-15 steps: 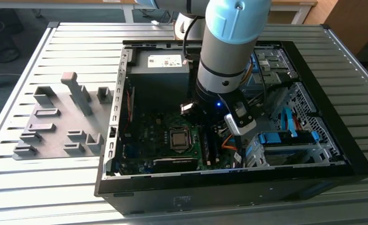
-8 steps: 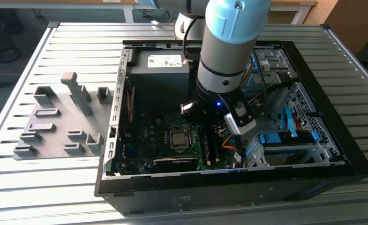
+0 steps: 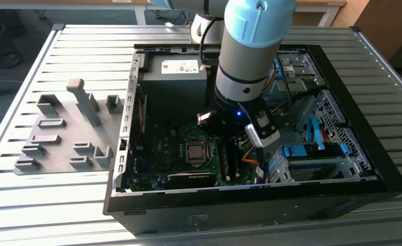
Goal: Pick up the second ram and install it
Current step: 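Insert the second ram into the second slot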
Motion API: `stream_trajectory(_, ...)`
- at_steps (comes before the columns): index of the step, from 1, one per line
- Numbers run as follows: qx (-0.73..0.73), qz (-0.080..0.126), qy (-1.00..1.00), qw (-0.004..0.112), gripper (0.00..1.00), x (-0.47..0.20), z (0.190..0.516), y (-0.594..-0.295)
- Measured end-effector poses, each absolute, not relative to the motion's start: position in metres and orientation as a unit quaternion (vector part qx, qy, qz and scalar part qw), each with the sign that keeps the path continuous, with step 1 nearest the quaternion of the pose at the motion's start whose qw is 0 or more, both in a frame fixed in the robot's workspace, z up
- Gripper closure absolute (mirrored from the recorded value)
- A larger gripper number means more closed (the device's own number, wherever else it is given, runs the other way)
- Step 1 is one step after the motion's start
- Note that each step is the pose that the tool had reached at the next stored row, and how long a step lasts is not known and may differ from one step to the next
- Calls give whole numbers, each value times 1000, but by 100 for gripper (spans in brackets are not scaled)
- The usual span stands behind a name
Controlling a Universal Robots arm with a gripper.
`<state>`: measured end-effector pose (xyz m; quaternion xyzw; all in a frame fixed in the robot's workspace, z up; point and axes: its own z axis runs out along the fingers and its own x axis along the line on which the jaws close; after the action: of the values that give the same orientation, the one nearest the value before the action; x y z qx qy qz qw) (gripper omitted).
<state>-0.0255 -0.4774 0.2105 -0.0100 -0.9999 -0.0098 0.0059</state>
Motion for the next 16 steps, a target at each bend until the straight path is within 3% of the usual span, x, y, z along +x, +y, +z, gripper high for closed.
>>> stream_trajectory(16,-8,-8,-1000,6,86,-25,210,-477)
